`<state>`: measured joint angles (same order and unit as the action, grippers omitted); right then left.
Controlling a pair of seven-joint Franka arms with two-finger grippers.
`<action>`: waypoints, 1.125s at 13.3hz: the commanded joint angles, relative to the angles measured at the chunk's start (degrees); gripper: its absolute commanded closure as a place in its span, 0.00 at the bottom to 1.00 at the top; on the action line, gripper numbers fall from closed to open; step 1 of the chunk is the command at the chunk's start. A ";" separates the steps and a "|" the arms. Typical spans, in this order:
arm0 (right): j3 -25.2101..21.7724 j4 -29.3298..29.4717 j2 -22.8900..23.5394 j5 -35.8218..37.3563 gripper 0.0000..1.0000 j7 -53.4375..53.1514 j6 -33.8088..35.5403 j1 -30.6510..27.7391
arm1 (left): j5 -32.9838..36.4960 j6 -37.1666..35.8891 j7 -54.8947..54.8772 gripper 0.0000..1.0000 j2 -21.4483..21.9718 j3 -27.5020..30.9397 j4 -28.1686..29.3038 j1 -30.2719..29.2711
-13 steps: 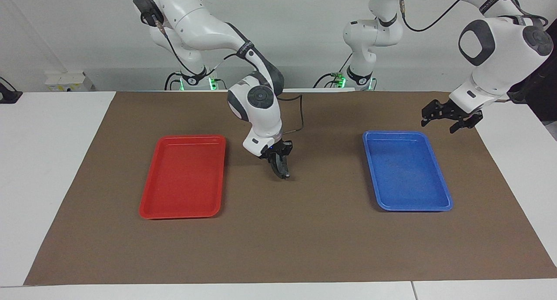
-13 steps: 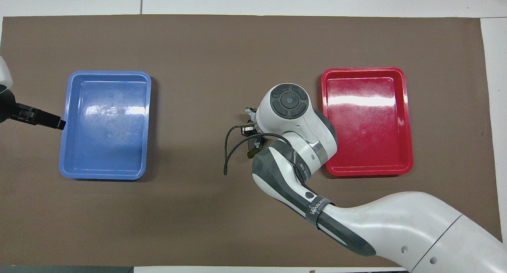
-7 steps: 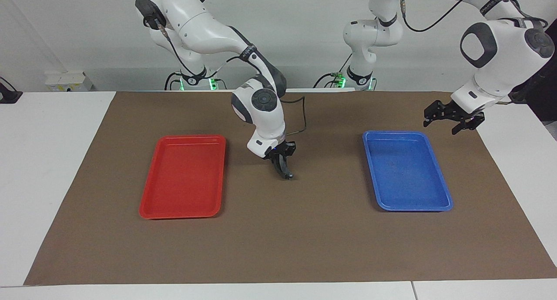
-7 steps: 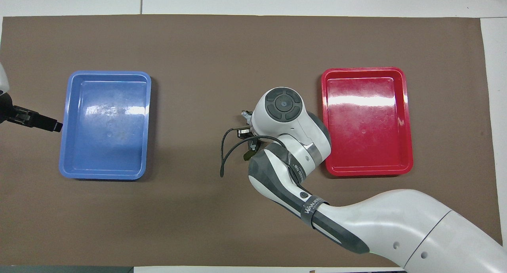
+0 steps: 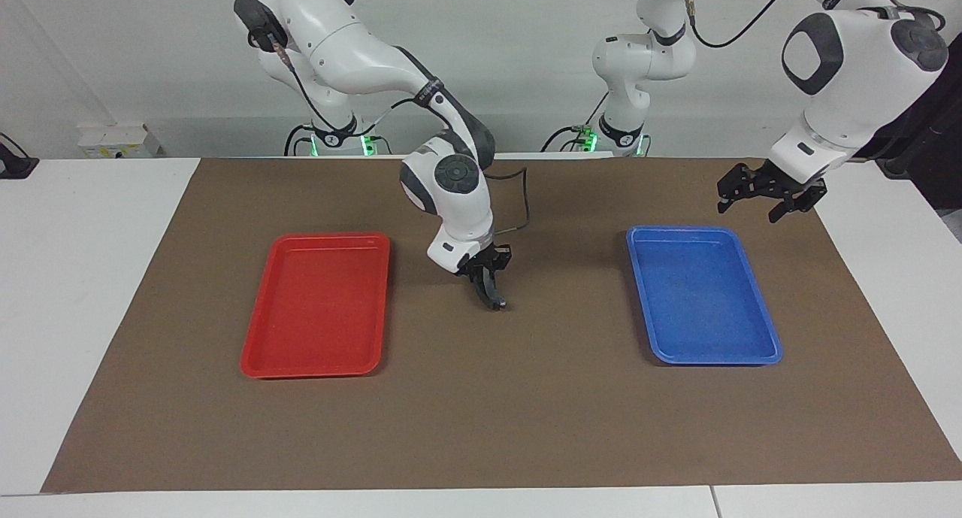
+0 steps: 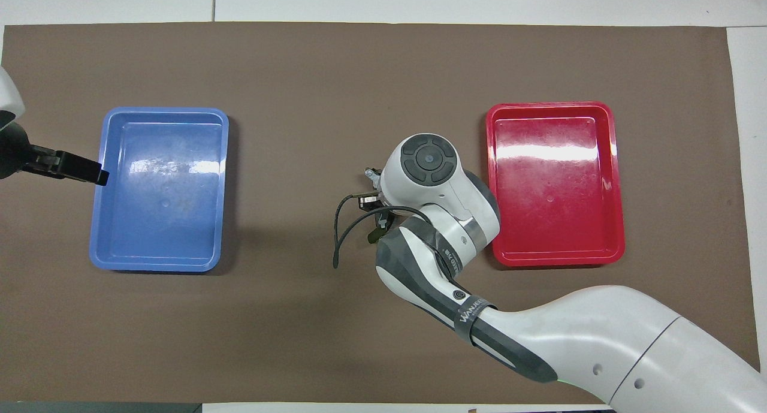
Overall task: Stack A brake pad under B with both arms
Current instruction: 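Lower the curved silver pad onto the small pad with the right gripper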
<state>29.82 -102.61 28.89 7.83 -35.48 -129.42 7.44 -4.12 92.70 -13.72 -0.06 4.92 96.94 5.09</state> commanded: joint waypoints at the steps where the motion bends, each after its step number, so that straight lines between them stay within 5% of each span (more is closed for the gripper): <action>1: 0.94 -1.97 -0.42 0.87 0.97 -1.61 -2.59 -0.85 | -0.01 -6.03 2.21 0.00 0.32 -0.43 -5.17 0.36; 3: 0.94 -2.15 -0.59 0.78 0.74 -1.61 -2.33 -0.85 | 0.60 -10.42 6.49 0.00 0.59 -3.23 -8.60 0.27; 4: 0.94 -2.15 -0.59 0.78 0.48 -1.61 -2.24 -0.85 | 1.65 -10.78 8.52 0.00 0.76 -4.64 -8.70 0.27; 5: 0.85 -2.07 -0.77 0.78 0.05 -1.61 -1.81 -0.76 | 2.10 -10.35 10.36 0.00 1.02 -6.13 -8.26 0.27; 8: 0.15 -0.40 -3.83 0.78 0.00 -1.44 0.99 -1.37 | 2.10 -9.74 9.85 0.00 0.94 -5.01 -8.08 0.01; 15: -11.60 0.75 -19.21 -4.91 0.00 16.88 24.10 -4.98 | 2.01 -8.77 9.94 0.00 1.29 -4.83 -6.24 0.09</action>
<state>21.55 -100.64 13.42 6.42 -25.63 -108.82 3.59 -2.92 83.56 -4.18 0.80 -0.09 89.52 4.92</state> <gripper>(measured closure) 0.000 0.000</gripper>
